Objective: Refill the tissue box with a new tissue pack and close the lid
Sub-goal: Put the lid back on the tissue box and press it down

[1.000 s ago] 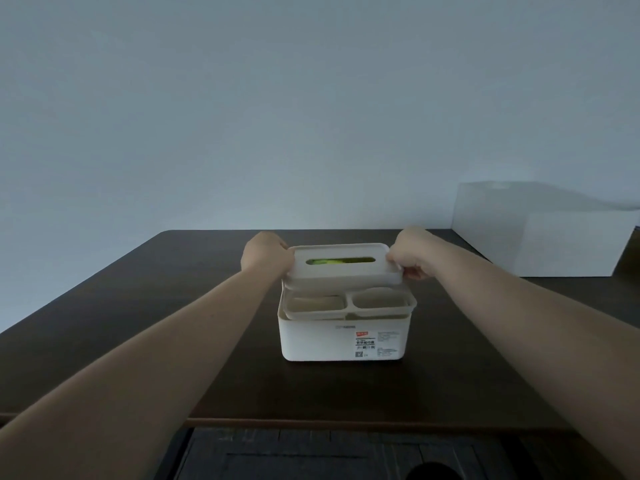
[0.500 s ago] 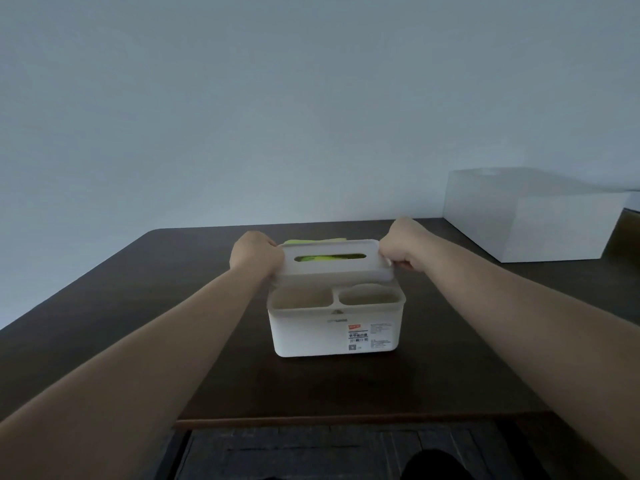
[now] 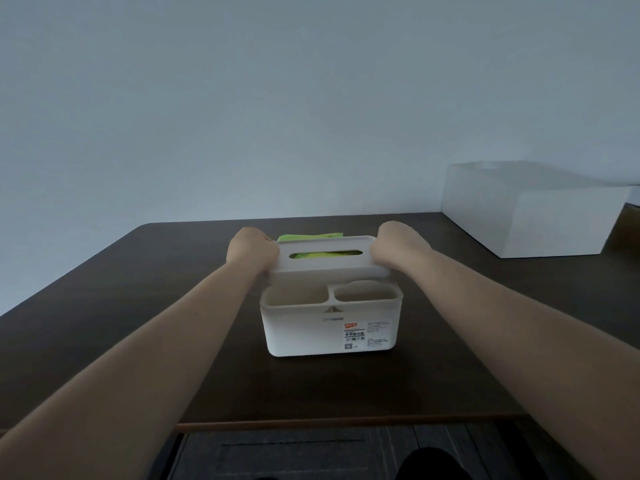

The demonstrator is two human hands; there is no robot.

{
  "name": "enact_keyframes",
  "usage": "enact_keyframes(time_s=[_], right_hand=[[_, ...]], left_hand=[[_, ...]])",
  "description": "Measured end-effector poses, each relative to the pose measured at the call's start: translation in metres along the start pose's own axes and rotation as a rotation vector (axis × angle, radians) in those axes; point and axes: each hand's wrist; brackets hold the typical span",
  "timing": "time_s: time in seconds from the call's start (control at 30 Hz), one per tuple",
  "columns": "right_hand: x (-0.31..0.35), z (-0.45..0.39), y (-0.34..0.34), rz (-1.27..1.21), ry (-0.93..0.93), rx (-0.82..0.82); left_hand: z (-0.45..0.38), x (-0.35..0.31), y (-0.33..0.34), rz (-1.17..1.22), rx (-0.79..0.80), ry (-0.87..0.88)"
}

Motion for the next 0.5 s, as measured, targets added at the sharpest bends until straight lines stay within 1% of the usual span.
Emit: enact_keyframes(time_s=[0.1, 0.23, 0.5], right_hand=[[0.001, -0.004, 0.003, 0.005, -0.001, 0.038], [0.001, -0.011, 0.007, -0.022, -0.073, 0.083], [0.001, -0.021, 0.01, -0.039, -0.11, 0.039]], left_hand=[[0.0, -0.001, 0.0, 0.045, -0.001, -0.003], [0.0, 0.0, 0.002, 0.097, 0.006, -0.02], [0.001, -0.003, 0.004, 0.245, -0.041, -0.064]])
Point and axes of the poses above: each hand's wrist, its own z-axis away from the middle knuckle, its own y-axis out of the palm, x = y × z, and after that the axes turned 3 degrees about z, right-handed
